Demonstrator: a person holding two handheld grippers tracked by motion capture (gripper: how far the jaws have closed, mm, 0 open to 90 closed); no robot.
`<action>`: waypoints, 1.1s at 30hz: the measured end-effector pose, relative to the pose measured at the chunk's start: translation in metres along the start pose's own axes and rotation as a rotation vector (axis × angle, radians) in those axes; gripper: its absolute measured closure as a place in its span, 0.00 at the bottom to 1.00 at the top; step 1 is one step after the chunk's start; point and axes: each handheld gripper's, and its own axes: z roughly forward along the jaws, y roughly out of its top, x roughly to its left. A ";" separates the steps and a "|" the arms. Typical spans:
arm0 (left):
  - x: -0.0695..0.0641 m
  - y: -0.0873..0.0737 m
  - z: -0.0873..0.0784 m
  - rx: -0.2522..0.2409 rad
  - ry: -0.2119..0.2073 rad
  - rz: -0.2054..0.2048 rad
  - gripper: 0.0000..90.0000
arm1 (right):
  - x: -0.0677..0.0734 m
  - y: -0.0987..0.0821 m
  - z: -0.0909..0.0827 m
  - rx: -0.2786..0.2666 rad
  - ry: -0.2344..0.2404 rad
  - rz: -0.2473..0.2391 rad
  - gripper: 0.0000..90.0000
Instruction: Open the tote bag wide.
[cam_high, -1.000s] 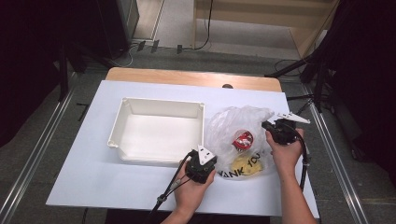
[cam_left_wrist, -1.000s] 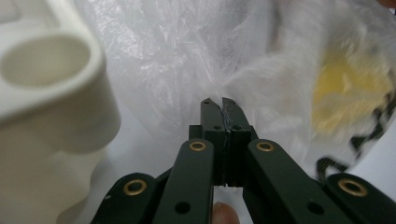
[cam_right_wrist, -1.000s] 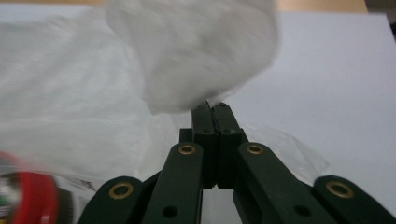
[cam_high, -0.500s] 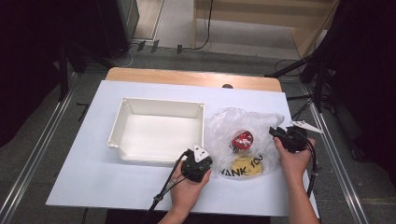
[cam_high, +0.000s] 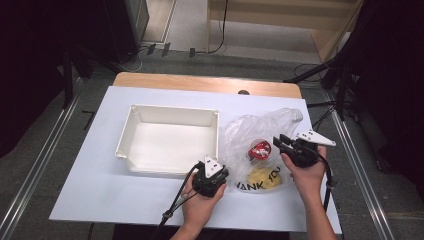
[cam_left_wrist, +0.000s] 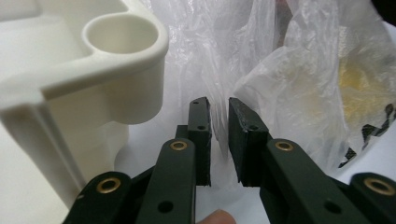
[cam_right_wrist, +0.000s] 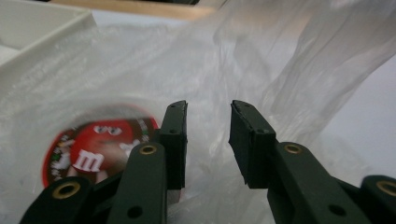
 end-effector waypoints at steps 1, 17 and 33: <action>0.000 0.000 0.000 -0.005 -0.011 0.003 0.87 | -0.003 -0.002 0.004 0.016 0.014 0.018 0.77; -0.004 0.005 0.007 0.063 -0.004 0.050 1.00 | -0.021 -0.014 0.046 0.180 0.032 -0.002 0.96; 0.007 0.001 0.003 0.122 0.024 0.056 1.00 | -0.042 -0.010 0.059 0.201 -0.114 0.120 1.00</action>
